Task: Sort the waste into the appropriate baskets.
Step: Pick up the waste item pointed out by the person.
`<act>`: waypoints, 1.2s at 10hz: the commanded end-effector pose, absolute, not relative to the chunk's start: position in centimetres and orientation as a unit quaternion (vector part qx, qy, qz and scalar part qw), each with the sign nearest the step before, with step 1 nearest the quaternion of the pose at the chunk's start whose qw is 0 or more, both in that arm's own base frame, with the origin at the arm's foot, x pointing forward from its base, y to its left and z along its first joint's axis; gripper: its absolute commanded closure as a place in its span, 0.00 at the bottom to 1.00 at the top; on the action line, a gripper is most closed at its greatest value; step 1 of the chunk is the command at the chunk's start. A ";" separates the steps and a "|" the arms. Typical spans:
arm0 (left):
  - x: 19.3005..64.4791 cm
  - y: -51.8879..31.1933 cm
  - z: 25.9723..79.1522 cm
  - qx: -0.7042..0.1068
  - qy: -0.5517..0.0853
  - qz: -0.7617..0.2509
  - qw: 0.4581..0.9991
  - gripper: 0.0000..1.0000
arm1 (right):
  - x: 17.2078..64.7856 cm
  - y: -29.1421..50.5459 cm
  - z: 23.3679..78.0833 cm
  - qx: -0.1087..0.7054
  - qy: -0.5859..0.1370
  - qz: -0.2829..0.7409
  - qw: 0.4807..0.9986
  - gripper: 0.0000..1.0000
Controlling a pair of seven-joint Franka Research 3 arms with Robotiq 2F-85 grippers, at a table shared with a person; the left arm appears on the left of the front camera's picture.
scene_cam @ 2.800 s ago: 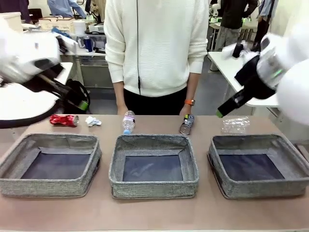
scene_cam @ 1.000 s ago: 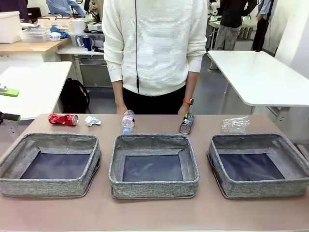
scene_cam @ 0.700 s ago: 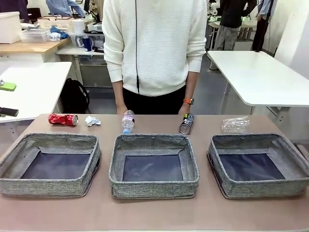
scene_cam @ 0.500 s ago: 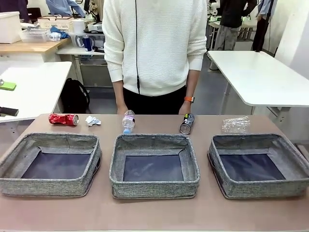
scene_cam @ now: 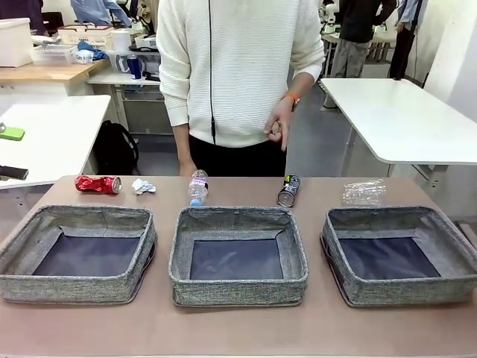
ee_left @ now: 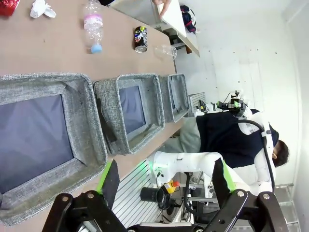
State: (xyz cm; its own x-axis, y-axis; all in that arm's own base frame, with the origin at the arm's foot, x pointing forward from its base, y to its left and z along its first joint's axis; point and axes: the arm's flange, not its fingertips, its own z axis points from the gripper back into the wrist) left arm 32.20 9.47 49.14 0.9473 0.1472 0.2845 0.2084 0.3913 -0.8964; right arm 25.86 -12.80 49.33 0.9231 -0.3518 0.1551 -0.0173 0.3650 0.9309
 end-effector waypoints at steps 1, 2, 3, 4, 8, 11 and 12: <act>32.3 9.4 49.0 -0.559 -0.172 -0.028 0.811 0.00 | 26.2 -12.9 49.6 0.559 -0.177 -0.092 0.805 0.00; 32.3 9.4 49.0 -0.559 -0.172 -0.028 0.811 0.00 | 26.2 -12.9 49.6 0.559 -0.177 -0.092 0.805 0.00; 32.3 9.4 49.0 -0.559 -0.172 -0.028 0.811 0.00 | 26.2 -12.9 49.6 0.559 -0.177 -0.092 0.805 0.00; 32.3 9.4 49.0 -0.559 -0.172 -0.028 0.811 0.00 | 26.2 -12.9 49.6 0.559 -0.177 -0.092 0.805 0.00; 32.3 9.4 49.0 -0.559 -0.172 -0.028 0.811 0.00 | 27.5 -11.4 49.8 0.512 -0.169 -0.125 0.833 0.00; 32.3 9.4 49.0 -0.559 -0.172 -0.028 0.811 0.00 | 36.8 -0.4 52.0 0.338 -0.178 -0.086 0.920 0.00; 32.3 9.4 49.0 -0.559 -0.172 -0.028 0.811 0.00 | 40.2 4.7 51.5 0.268 -0.158 -0.057 0.949 0.00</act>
